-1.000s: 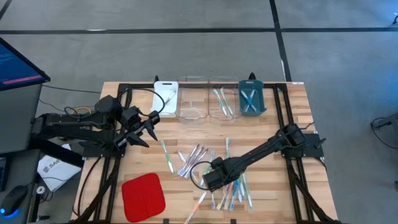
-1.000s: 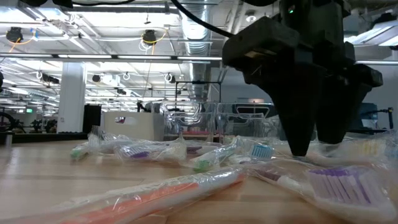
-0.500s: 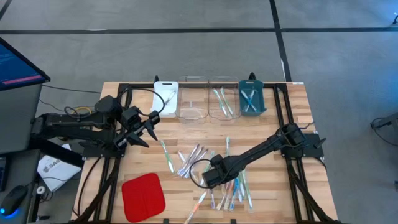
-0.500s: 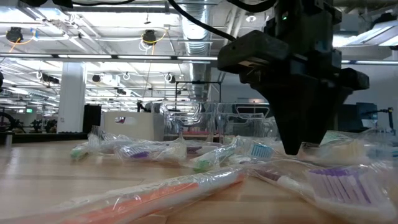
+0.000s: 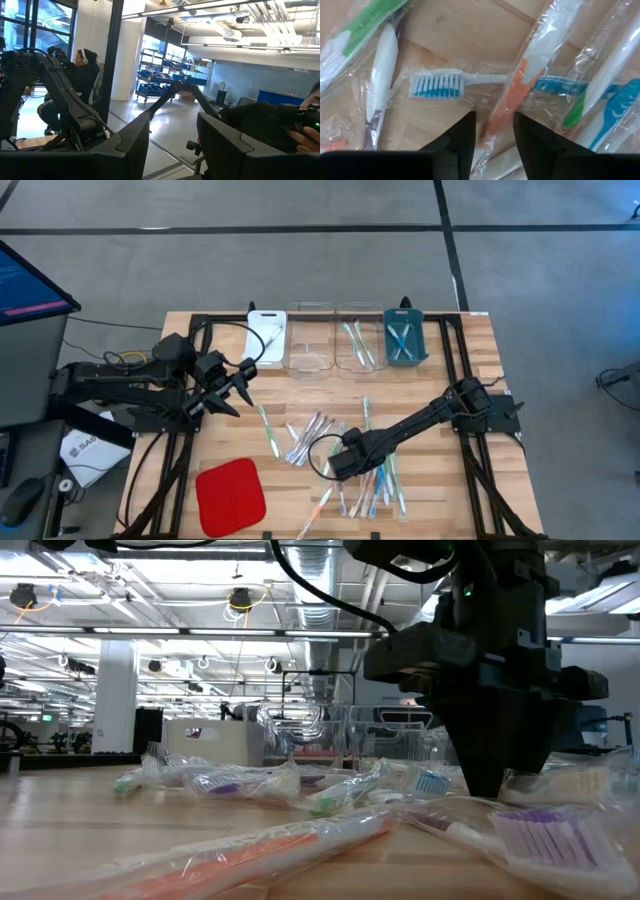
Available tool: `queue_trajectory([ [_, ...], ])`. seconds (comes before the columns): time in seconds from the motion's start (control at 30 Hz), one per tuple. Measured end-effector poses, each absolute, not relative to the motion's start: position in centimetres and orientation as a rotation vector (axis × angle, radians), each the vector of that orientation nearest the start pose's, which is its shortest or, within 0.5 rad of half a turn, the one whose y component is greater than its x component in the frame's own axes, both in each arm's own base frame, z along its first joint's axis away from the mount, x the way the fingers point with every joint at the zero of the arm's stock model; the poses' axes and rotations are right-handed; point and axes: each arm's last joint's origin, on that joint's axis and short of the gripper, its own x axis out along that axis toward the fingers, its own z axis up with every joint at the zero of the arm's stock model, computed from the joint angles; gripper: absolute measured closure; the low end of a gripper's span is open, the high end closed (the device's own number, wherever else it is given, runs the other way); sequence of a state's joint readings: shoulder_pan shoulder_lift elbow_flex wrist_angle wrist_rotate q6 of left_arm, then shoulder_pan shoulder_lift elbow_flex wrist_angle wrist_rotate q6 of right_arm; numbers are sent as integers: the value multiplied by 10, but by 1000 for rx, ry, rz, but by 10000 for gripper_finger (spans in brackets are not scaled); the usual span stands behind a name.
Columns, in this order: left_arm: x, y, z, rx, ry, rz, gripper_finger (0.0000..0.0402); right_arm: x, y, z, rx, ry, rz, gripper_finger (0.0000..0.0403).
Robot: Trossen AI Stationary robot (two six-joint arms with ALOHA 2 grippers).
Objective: Pick & Place Toothbrushes
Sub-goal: Put the orange toothbrush into the left transparent bin
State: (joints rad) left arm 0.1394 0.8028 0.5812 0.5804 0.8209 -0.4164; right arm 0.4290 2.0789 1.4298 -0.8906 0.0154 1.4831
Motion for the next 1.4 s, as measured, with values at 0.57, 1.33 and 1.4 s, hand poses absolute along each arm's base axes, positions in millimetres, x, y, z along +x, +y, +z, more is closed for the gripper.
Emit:
queue_trajectory([
  [0.57, 172, 2, 329, -228, -174, -747, 243, 346, 156, 159, 872, 1360, -746, 376],
  [1.33, 127, -7, 345, -112, -240, -960, 243, 365, -2, 278, 786, 775, -618, 390],
  [1.4, 122, -8, 344, -105, -251, -962, 243, 372, -32, 291, 798, 696, -574, 392],
])
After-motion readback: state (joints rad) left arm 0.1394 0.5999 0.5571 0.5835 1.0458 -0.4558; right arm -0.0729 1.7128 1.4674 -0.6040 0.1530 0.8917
